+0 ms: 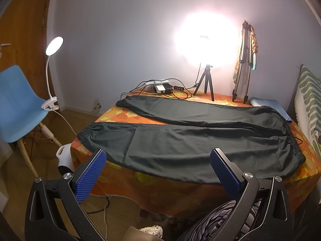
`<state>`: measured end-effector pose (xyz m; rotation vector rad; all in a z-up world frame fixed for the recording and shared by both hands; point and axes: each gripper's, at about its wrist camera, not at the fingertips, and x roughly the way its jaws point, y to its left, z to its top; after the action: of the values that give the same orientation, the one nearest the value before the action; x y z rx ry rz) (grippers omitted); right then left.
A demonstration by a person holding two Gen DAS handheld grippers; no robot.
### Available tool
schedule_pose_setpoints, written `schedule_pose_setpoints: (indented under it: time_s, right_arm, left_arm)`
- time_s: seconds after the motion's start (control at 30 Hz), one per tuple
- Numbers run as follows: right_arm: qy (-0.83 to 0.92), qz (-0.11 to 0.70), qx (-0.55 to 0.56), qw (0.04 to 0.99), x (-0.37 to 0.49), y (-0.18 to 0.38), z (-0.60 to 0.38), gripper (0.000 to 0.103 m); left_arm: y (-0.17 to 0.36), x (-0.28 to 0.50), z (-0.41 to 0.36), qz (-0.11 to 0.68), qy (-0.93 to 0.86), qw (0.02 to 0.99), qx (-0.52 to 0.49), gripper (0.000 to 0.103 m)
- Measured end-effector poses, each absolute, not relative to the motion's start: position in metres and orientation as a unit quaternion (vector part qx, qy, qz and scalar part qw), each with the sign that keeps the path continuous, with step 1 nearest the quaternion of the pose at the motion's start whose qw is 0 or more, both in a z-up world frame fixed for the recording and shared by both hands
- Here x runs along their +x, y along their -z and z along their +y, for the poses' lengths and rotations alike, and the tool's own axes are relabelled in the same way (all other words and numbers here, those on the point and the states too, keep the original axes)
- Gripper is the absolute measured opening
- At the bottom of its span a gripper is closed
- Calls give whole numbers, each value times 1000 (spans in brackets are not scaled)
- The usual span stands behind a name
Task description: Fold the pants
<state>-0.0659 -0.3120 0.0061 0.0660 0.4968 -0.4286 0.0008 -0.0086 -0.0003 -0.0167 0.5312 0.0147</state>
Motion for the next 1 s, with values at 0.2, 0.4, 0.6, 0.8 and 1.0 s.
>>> schedule_pose_setpoints:
  time_s: [0.2,0.4,0.6,0.8,1.0]
  right_arm:
    - [210,244,32,946,-66,-7,-313,103]
    - [210,244,33,946,-66,-7,-313,103]
    - [210,244,33,946,-65,-8,-313,103]
    - [206,244,29,947,-65,-5,-313,103]
    - [185,242,24,952,-65,-1,-321,103]
  left_arm:
    - [0,1,-8,262,-7,965,-8,103]
    - [0,2,-9,263,-7,965,-9,103]
    - [0,2,-10,262,-6,965,-7,103]
    - [0,3,-10,263,-7,965,0,103]
    - [-1,7,2,263,-15,965,0,103]
